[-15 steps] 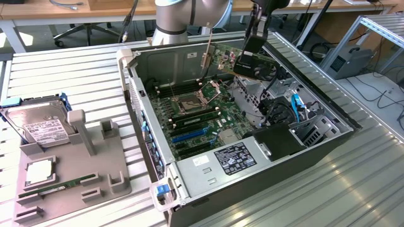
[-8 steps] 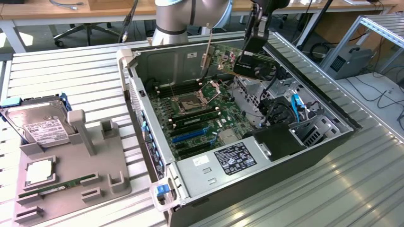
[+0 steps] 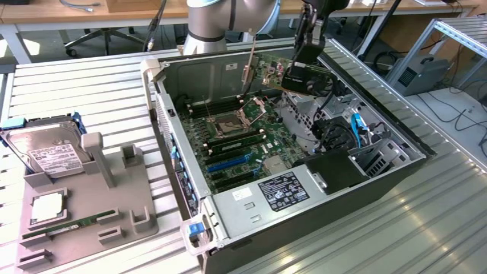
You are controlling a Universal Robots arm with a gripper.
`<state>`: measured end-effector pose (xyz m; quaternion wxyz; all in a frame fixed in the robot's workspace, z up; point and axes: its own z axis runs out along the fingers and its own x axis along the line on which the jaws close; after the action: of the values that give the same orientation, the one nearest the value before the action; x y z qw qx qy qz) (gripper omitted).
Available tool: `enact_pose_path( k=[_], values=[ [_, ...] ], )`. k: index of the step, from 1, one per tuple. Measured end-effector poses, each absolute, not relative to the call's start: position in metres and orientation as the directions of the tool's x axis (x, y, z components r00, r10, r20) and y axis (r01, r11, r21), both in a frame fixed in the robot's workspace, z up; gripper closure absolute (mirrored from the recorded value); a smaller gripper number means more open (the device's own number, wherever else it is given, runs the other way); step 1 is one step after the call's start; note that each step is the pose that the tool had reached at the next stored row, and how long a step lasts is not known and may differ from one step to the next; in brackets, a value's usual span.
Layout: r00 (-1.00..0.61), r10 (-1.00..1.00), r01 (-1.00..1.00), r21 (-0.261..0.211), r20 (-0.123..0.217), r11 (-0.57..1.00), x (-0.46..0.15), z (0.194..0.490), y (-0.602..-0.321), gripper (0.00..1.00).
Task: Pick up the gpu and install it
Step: 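Insert the gpu into the slot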
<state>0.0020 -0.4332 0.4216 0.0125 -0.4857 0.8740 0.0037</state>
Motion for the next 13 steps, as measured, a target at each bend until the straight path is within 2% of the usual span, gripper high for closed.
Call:
enact_pose_path(
  k=[13],
  values=[
    [-0.483,-0.875,-0.876,-0.006,-0.025,0.483,0.002,0.4217,-0.4332,0.73]
  ],
)
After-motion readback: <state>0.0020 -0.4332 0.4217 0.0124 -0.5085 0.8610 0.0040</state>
